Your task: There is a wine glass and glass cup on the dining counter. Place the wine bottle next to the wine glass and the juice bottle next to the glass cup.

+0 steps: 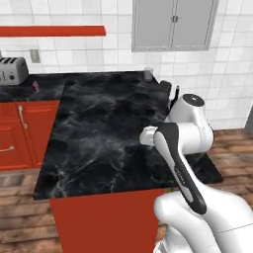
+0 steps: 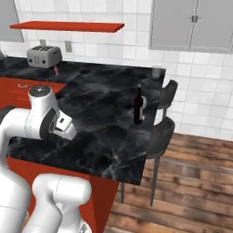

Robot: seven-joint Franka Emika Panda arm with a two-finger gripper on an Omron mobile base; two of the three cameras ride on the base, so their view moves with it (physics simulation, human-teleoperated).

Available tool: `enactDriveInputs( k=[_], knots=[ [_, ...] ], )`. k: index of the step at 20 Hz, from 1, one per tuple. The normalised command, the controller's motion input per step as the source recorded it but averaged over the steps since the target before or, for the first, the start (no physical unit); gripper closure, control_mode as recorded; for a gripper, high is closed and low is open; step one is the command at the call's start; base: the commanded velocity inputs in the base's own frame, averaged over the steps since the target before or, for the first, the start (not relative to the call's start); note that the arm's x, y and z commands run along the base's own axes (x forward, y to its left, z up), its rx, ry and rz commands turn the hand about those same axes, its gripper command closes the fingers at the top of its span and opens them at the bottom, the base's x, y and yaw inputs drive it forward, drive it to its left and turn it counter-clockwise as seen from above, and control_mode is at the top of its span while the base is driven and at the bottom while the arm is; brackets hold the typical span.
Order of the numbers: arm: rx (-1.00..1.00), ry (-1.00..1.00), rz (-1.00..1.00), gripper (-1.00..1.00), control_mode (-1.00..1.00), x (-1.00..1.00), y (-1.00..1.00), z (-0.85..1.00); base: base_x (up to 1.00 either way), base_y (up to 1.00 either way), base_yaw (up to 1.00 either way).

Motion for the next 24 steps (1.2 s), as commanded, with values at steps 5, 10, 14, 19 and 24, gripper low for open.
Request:
enactDriveInputs(
  k=[5,10,14,19,24],
  knots=[
    [0.00,0.00,0.00,-1.00,1.00,0.00,0.00,0.00,0.08,0.90,0.00],
    [0.00,0.00,0.00,-1.00,1.00,0.00,0.00,0.00,0.07,0.91,0.00],
    [0.00,0.00,0.00,-1.00,1.00,0.00,0.00,0.00,0.09,0.92,0.00],
    [0.00,0.00,0.00,-1.00,1.00,0.00,0.00,0.00,0.13,0.89,0.00],
    [0.00,0.00,0.00,-1.00,1.00,0.00,0.00,0.00,0.17,0.87,-0.01]
  ],
)
